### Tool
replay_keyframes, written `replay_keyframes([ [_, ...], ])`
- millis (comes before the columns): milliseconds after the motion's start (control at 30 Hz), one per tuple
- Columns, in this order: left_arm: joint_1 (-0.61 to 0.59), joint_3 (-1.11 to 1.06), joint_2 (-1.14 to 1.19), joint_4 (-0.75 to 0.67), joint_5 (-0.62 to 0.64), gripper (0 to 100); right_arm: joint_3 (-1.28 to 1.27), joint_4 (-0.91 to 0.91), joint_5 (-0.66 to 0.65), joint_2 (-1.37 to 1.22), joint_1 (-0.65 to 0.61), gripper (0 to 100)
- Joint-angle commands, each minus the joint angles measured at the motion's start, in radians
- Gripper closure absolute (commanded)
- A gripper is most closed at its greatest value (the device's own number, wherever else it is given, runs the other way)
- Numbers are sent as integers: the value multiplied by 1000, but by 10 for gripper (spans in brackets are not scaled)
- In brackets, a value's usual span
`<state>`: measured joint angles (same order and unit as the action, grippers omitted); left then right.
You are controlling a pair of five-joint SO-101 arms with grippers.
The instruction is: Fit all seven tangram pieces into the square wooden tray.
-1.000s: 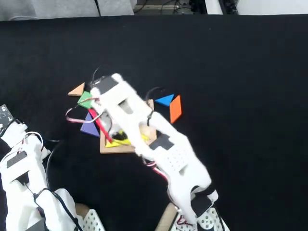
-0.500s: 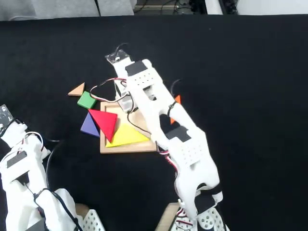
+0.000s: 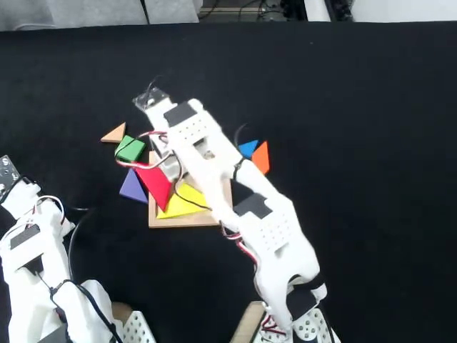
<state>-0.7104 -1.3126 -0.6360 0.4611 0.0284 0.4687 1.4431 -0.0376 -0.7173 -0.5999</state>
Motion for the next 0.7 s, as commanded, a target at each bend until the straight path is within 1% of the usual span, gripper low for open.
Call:
replay_keyframes([
  [0, 15, 67, 3, -6, 2, 967, -12, -11, -2, 12, -17, 987],
  [333, 15, 67, 3, -6, 2, 967, -119, 2, -9, 21, -3, 987],
  [500, 15, 67, 3, -6, 2, 967, -70, 69, -11, 71, 3, 987],
  [567, 15, 67, 3, -6, 2, 967, -27, 52, -11, 108, 14, 987],
  [667, 15, 67, 3, -6, 2, 967, 21, -46, -11, 130, 18, 987],
])
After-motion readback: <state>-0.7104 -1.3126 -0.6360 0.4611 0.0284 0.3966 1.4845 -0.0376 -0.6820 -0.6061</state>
